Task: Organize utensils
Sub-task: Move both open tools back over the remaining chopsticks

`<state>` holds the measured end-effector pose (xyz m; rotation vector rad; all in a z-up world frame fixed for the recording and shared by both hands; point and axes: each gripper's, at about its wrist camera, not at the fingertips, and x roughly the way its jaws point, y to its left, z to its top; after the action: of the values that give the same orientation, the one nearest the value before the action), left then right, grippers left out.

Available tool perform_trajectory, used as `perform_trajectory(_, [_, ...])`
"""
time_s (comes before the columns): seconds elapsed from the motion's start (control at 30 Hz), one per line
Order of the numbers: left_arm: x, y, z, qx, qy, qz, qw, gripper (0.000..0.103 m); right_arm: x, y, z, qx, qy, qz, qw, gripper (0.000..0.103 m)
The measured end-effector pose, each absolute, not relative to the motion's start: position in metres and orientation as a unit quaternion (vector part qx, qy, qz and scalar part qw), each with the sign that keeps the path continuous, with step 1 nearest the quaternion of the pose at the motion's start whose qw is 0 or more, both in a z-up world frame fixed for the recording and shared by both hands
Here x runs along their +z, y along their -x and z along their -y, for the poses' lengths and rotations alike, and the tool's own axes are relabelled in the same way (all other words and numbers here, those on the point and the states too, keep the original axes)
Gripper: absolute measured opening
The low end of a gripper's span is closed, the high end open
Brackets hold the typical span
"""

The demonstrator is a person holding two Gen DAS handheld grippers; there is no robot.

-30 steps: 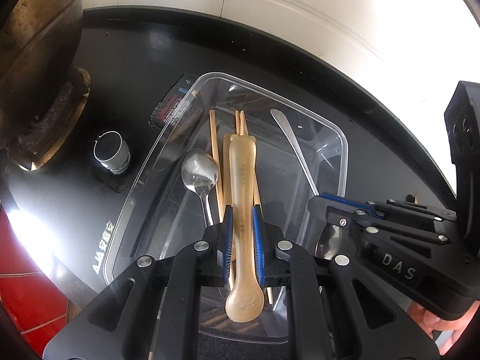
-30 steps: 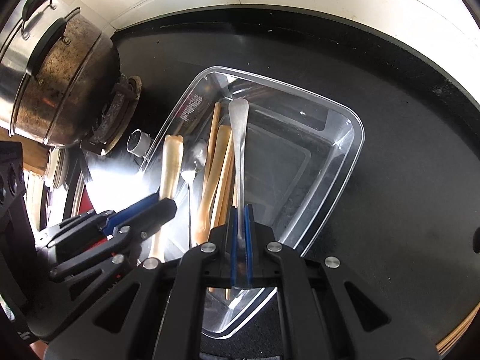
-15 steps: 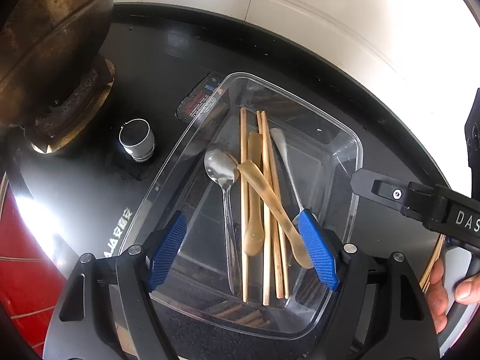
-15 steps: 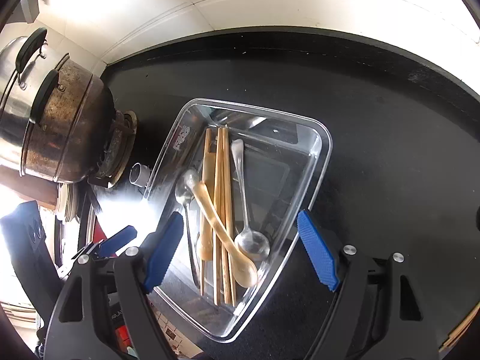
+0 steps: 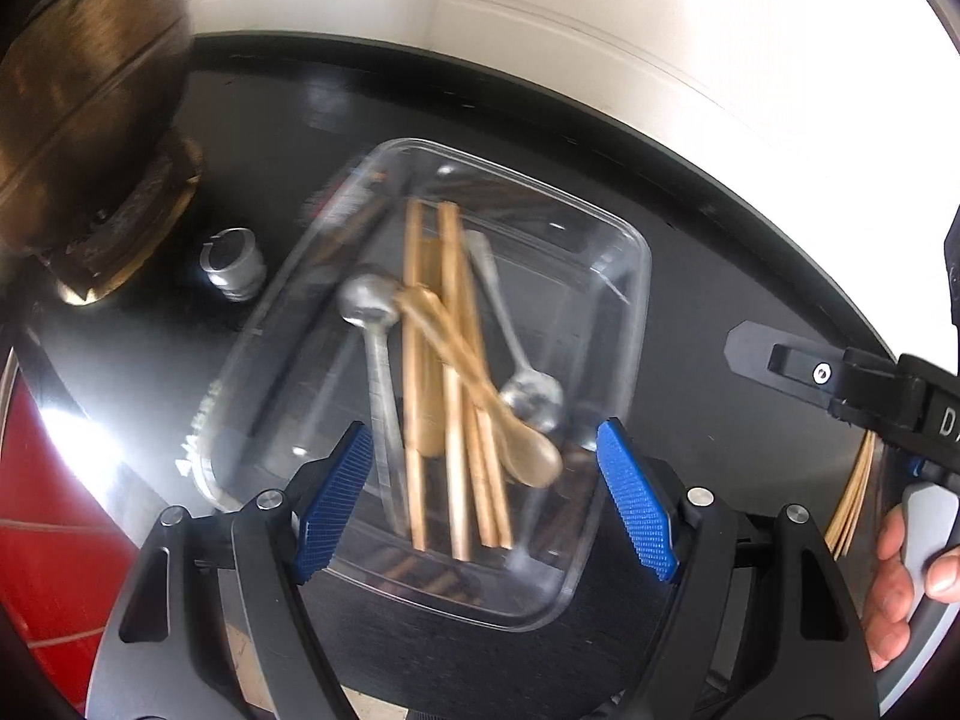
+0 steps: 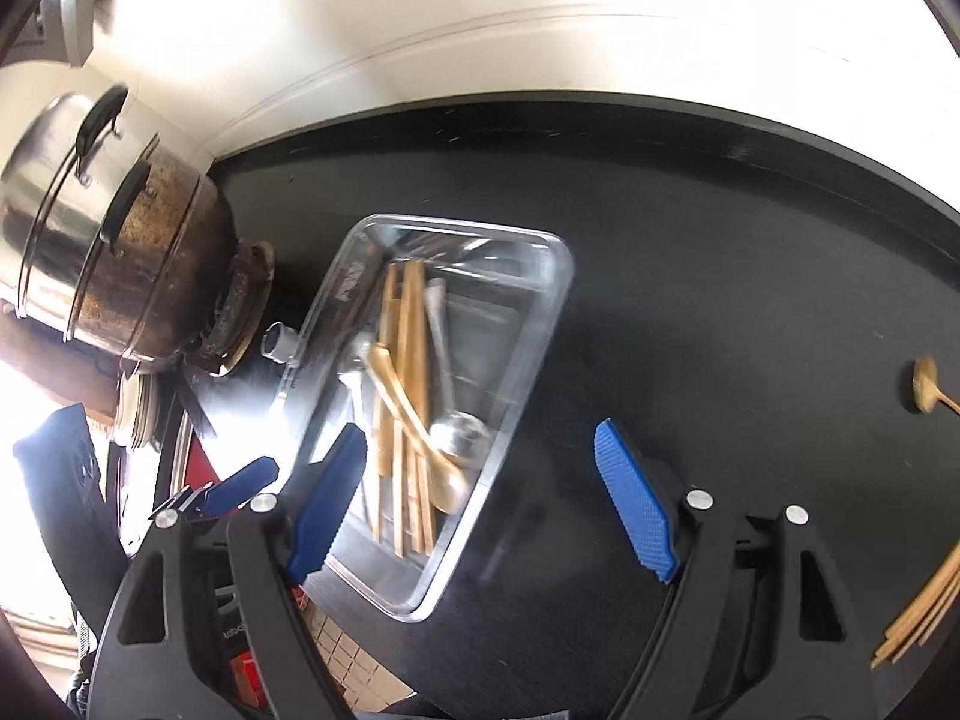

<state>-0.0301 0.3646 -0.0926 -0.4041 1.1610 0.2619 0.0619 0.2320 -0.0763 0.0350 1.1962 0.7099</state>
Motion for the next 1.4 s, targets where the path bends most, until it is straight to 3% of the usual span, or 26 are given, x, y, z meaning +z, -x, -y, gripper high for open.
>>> perform_trajectory(0.43, [-0.094, -0.022, -0.175, -0.022, 0.097, -0.569, 0.816, 0.075, -0.077, -0.060, -0.026, 0.197, -0.087, -0.537, 0.815, 0.077])
perform_trajectory(0.83, [-0.144, -0.035, -0.010, -0.139, -0.031, -0.599, 0.788, 0.075, -0.117, -0.028, 0.167, 0.064, -0.149, -0.554, 0.817, 0.077])
perform_trajectory(1.4, [-0.186, -0.052, 0.046, -0.242, -0.152, -0.577, 0.765, 0.075, -0.170, -0.003, 0.188, -0.020, -0.165, -0.584, 0.794, 0.077])
